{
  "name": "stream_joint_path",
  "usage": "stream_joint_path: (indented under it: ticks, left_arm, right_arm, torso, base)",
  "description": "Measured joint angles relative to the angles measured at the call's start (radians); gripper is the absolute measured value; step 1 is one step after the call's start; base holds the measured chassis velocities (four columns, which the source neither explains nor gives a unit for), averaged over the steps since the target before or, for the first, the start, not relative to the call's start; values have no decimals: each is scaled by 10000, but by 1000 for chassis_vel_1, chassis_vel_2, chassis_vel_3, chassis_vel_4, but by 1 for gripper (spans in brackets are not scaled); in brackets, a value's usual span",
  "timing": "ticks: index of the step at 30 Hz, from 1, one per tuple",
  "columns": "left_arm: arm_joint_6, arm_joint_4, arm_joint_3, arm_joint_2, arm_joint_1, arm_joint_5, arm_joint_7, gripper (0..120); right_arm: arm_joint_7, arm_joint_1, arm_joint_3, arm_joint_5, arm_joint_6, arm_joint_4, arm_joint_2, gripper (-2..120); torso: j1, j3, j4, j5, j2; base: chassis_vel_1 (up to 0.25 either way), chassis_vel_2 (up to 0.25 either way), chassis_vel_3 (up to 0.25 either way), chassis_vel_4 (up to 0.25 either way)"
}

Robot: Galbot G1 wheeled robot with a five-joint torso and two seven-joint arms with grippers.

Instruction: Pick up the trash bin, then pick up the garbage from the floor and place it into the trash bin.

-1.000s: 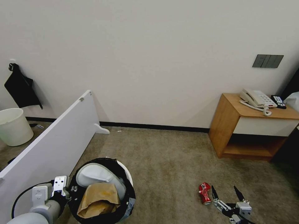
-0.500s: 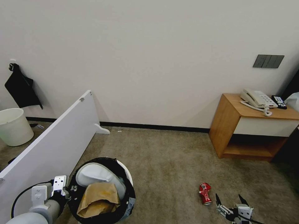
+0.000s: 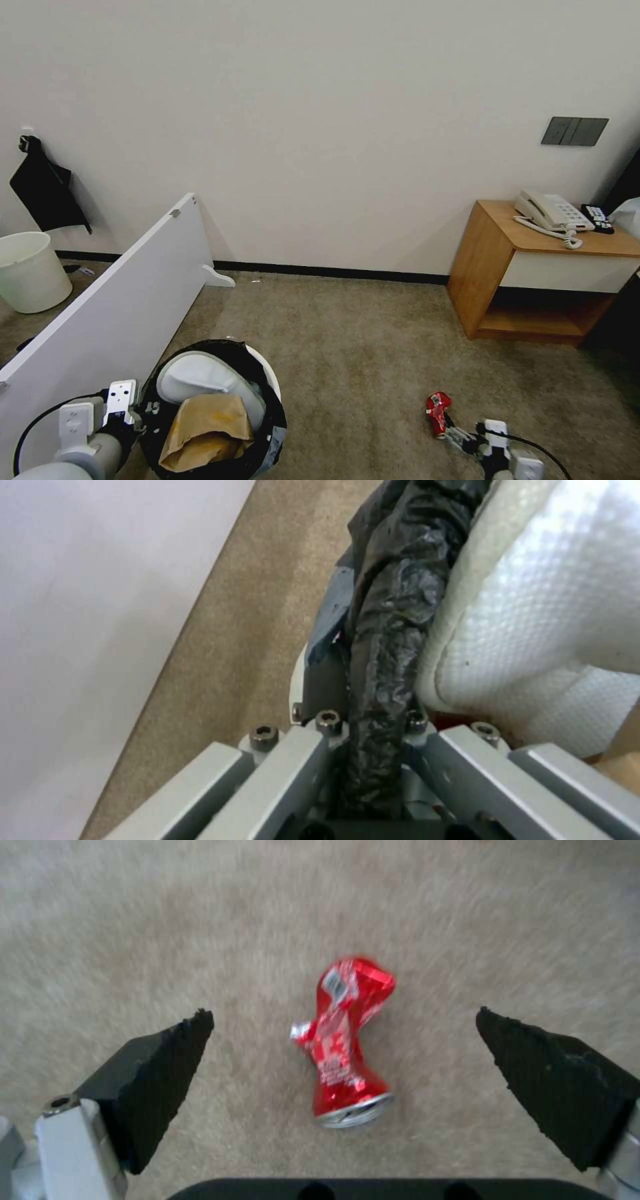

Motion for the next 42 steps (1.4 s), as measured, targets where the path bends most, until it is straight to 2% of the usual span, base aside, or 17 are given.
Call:
stream_joint_path:
  ticks: [2, 5, 12, 32, 36, 38, 39, 42]
  left_arm:
    - [0, -23, -20, -13, 25, 6, -1, 0]
    - [5, -65, -100, -62, 124, 26, -34, 0]
    - [6, -88, -114, -131, 146, 48, -40, 0]
    - [6, -114, -122, -91, 114, 15, -67, 0]
    - [6, -121, -117, -90, 105, 8, -71, 0]
    - [6, -123, -115, -80, 92, -7, -72, 0]
    - [6, -123, -115, -80, 92, -7, -72, 0]
    - [6, -124, -121, -56, 64, -37, -74, 0]
  right_arm:
    - [-23, 181, -108, -28, 11, -280, 9, 100]
    - [-89, 940, -623, -275, 66, -1411, 26, 100]
    - [43, 1650, -988, -471, 54, -2281, 167, 100]
    - [65, 1990, -856, -382, 1, -2790, 160, 99]
    - [-14, 2241, -914, -191, 3, -3149, 222, 90]
    - [-43, 2382, -977, -103, 5, -3346, 246, 80]
    - [-43, 2382, -977, -103, 5, -3346, 246, 80]
    - [-65, 2555, -1078, -45, 5, -3592, 239, 64]
  torso:
    - [0, 0, -1, 0, 0]
    - [0, 0, -3, -2, 0]
    - [0, 0, -2, -1, 0]
    - [0, 0, -3, -1, 0]
    - [0, 0, -2, -1, 2]
    - [0, 0, -1, 0, 2]
    - [0, 0, -1, 0, 2]
    - [0, 0, -2, 0, 1]
  base:
    - [0, 0, 0, 0]
    - [0, 0, 0, 0]
    - [0, 0, 0, 0]
    - [0, 0, 0, 0]
    - [0, 0, 0, 0]
    - [0, 0, 0, 0]
    - [0, 0, 0, 0]
    - [0, 0, 0, 0]
